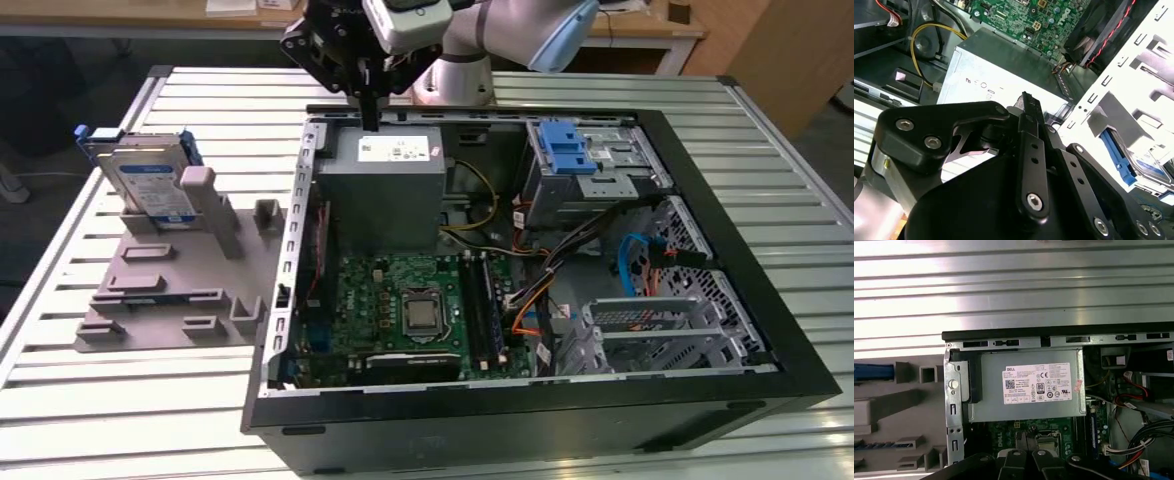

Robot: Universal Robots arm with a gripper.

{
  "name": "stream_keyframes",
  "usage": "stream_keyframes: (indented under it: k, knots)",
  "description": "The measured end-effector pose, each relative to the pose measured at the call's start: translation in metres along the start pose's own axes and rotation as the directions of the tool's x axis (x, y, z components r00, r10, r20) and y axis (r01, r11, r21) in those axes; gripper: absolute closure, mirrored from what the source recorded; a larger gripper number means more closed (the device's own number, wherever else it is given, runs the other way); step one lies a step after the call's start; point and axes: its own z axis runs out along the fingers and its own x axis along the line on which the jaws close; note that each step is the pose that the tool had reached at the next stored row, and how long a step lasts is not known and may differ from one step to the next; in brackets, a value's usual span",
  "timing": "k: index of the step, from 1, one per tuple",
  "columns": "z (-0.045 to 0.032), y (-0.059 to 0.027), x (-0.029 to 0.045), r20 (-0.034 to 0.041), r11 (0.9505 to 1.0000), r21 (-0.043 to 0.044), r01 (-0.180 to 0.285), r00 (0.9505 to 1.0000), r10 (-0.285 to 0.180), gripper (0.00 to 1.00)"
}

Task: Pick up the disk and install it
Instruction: 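Reach for the disk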

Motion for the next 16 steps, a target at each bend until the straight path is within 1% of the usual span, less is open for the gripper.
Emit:
stream_keyframes:
  k: [10,16]
  knots:
    - [0.0001,-0.0007,0.0100,0.0001,1.0000,-0.0001,0.000,1.0000,0.000,0.89]
    - [0.0002,-0.0010,0.0173,0.0000,1.0000,0.0000,0.000,1.0000,0.000,0.89]
